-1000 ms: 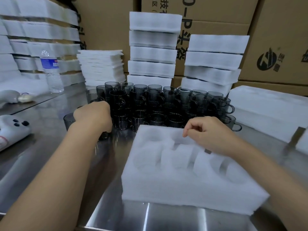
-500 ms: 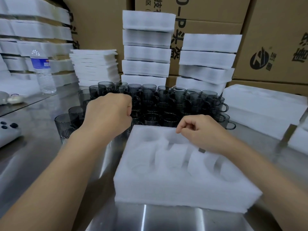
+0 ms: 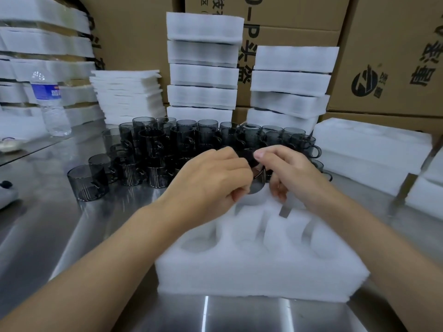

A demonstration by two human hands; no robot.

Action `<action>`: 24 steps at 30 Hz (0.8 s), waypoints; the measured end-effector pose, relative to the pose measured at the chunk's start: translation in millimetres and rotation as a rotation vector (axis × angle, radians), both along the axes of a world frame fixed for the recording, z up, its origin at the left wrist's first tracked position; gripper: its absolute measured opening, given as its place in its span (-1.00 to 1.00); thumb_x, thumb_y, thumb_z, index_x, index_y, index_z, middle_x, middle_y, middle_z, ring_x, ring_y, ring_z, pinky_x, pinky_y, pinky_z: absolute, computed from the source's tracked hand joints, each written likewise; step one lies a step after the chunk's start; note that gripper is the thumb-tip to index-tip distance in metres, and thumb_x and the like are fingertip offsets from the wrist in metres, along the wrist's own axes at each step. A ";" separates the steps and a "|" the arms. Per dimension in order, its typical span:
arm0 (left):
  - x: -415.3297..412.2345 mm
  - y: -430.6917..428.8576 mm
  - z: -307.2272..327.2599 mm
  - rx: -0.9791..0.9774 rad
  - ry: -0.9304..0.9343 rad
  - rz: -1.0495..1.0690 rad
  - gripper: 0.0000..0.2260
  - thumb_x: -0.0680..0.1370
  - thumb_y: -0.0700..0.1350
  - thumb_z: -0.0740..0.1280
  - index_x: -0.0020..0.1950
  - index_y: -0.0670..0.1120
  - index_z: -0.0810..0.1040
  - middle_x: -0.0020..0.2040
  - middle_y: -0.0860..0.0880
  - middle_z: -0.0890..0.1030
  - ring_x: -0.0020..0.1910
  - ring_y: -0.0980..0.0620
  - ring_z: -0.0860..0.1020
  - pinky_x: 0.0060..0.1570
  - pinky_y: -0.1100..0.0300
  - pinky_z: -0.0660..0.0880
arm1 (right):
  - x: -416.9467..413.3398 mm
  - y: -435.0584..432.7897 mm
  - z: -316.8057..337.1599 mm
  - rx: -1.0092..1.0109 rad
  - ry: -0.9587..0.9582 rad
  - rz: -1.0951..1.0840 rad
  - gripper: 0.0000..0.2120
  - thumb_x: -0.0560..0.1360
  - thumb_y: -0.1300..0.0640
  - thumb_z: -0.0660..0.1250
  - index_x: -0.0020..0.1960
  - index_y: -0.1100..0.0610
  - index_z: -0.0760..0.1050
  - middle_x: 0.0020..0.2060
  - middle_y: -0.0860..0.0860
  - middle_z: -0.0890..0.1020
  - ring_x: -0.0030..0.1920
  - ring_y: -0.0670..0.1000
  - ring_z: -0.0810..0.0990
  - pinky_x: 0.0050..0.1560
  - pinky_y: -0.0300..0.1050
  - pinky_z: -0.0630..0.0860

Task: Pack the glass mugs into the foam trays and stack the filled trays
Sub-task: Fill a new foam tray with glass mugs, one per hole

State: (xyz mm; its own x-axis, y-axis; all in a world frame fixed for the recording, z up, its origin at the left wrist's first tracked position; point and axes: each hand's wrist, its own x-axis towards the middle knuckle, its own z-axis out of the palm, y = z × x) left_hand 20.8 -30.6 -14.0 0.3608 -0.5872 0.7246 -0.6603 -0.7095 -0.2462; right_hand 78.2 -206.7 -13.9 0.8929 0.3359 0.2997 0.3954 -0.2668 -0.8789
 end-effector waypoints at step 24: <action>19.1 10.1 -14.0 -0.771 1.006 -0.180 -0.16 0.24 0.02 0.57 0.42 0.18 0.21 0.10 0.02 0.56 -0.13 0.11 0.64 -0.07 0.26 0.54 | -0.7 -4.8 -2.8 0.270 -0.017 0.099 -0.84 0.51 0.11 0.36 -0.19 -0.05 0.66 -0.15 0.02 0.70 -0.16 -0.02 0.64 -0.14 -0.19 0.62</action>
